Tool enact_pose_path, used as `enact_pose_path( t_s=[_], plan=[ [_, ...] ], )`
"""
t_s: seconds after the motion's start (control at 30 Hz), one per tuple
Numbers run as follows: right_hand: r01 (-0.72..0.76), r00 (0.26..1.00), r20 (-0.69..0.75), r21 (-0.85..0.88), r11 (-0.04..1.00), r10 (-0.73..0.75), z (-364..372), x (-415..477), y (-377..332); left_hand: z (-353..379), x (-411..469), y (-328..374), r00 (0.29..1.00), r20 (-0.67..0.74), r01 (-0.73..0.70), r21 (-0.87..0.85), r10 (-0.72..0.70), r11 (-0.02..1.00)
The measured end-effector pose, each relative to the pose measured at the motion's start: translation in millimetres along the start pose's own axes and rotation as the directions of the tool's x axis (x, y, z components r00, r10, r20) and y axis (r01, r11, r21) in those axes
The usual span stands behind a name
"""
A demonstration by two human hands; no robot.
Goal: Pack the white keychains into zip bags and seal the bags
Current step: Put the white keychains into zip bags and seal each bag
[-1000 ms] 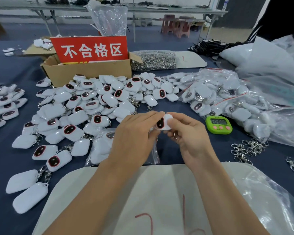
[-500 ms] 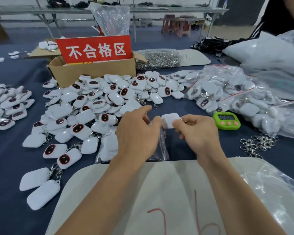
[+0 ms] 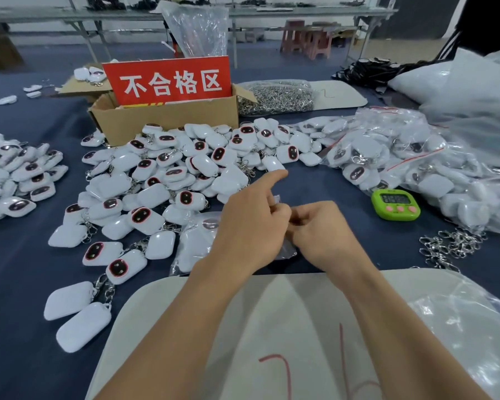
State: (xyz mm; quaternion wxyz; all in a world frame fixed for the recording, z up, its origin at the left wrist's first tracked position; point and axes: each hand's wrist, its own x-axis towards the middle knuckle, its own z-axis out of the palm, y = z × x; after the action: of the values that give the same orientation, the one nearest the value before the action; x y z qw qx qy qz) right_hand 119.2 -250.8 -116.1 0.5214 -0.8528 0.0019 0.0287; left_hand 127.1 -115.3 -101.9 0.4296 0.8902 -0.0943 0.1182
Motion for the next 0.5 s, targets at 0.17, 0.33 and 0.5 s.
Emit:
enact_pose_path(
  t_s=[0.17,0.33,0.5],
  plan=[
    [0.079,0.959,0.280,-0.124,0.989,-0.041,-2,1,-10,-1,1,2,1.000,0.000,-0.012,-0.105,0.012,0.994],
    [0.014,0.953,-0.298,0.219,0.976,0.054,-19,19,15,-2,1,-6,0.997,-0.028,0.074,-0.108,-0.078,0.991],
    [-0.009,0.886,-0.463,-0.002,1.000,0.007,-5,49,26,3,-7,-7,0.975,0.218,0.016,0.147,-0.048,0.989]
  ],
)
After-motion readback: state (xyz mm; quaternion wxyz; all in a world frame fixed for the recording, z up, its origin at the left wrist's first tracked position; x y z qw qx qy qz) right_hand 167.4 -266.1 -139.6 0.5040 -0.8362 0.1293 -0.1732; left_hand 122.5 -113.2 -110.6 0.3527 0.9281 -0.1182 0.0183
